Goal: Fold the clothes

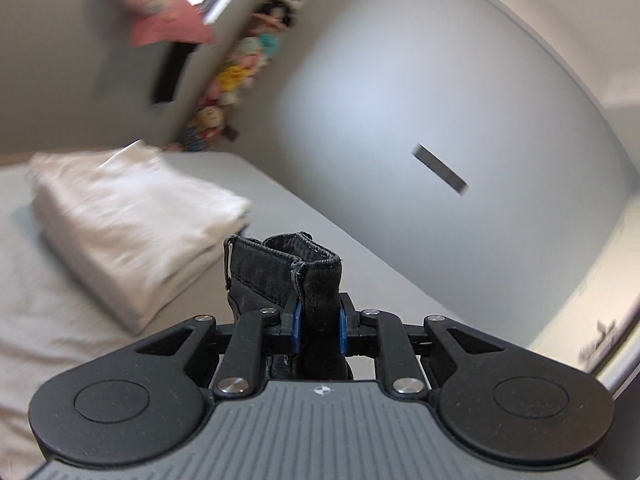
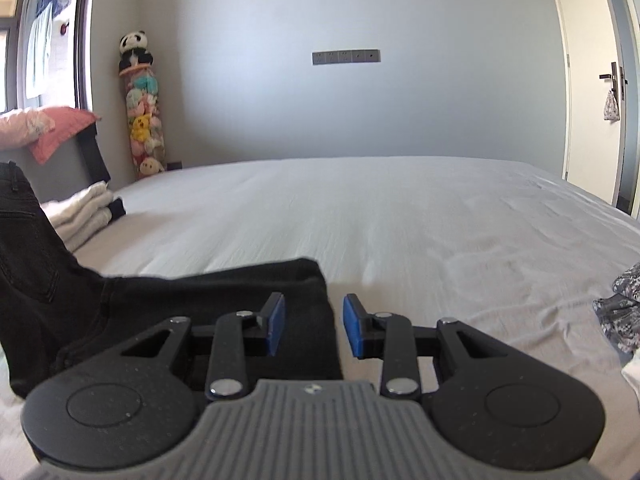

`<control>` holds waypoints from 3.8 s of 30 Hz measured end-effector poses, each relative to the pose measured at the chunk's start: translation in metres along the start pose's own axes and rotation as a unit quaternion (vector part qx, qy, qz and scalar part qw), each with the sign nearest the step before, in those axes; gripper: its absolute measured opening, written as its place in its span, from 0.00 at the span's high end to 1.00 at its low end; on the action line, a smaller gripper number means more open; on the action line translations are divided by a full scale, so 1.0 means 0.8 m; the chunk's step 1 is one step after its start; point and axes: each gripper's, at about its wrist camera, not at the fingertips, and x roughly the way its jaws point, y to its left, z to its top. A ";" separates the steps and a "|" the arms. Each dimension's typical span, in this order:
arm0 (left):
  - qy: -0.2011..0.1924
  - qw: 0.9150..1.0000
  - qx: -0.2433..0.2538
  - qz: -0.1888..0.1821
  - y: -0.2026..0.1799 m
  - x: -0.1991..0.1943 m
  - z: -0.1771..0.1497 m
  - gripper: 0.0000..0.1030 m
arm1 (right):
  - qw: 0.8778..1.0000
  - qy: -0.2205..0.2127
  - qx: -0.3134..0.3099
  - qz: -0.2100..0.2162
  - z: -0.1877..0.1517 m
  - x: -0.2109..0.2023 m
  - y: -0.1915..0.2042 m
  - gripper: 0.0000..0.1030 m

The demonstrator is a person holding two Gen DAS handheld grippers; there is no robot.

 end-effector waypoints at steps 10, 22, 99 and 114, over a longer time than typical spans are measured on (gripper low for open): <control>0.056 0.985 0.162 -0.013 -0.204 0.043 -0.064 0.81 | 0.998 0.003 0.067 -0.016 0.019 0.019 -0.072 0.65; 0.177 0.939 0.291 -0.043 -0.315 0.129 -0.230 0.82 | 0.981 0.033 0.190 -0.024 0.022 0.026 -0.125 0.65; 0.217 0.925 0.311 -0.014 -0.082 0.039 -0.241 0.36 | 0.913 0.184 0.319 0.176 -0.006 0.129 -0.132 0.54; 0.241 0.953 0.183 0.005 -0.026 0.160 -0.203 0.21 | 0.898 0.223 0.320 0.203 -0.024 0.170 -0.128 0.31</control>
